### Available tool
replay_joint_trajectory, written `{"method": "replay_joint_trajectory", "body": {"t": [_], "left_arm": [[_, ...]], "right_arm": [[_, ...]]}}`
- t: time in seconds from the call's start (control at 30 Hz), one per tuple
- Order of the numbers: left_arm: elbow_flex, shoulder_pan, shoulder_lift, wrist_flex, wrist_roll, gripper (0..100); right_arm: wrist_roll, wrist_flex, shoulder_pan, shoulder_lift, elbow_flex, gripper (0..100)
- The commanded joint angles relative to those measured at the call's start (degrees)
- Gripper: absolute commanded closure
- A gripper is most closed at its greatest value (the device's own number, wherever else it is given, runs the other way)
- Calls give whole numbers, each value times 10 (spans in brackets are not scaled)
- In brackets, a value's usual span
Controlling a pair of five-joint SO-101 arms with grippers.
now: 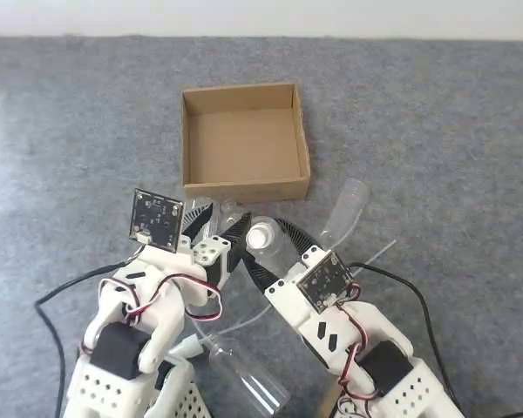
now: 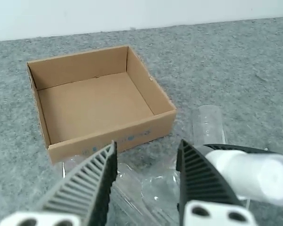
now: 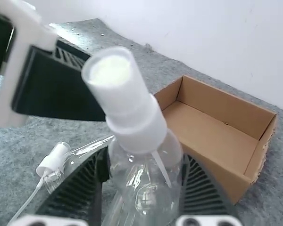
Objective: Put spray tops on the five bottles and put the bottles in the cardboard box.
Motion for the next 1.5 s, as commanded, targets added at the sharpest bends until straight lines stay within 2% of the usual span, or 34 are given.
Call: {"method": "replay_joint_trajectory", "body": {"t": [0.0,0.37,0.8,1.0,1.3,1.47], "left_arm": [[-21,9,-2,10,-4,801],[-63,-102,-2,-2,-4,801],[-29,-309,-2,-4,-5,798],[21,-349,-2,-9,-5,798],[138,-378,-2,-137,-5,798],[142,-377,-2,-142,-5,798]], "right_arm": [[8,-11,1,-13,13,926],[11,-11,2,-13,13,926],[11,-11,4,-9,13,926],[10,-12,39,-13,13,926],[11,-11,42,-13,13,926],[12,-11,44,-13,13,926]]}}
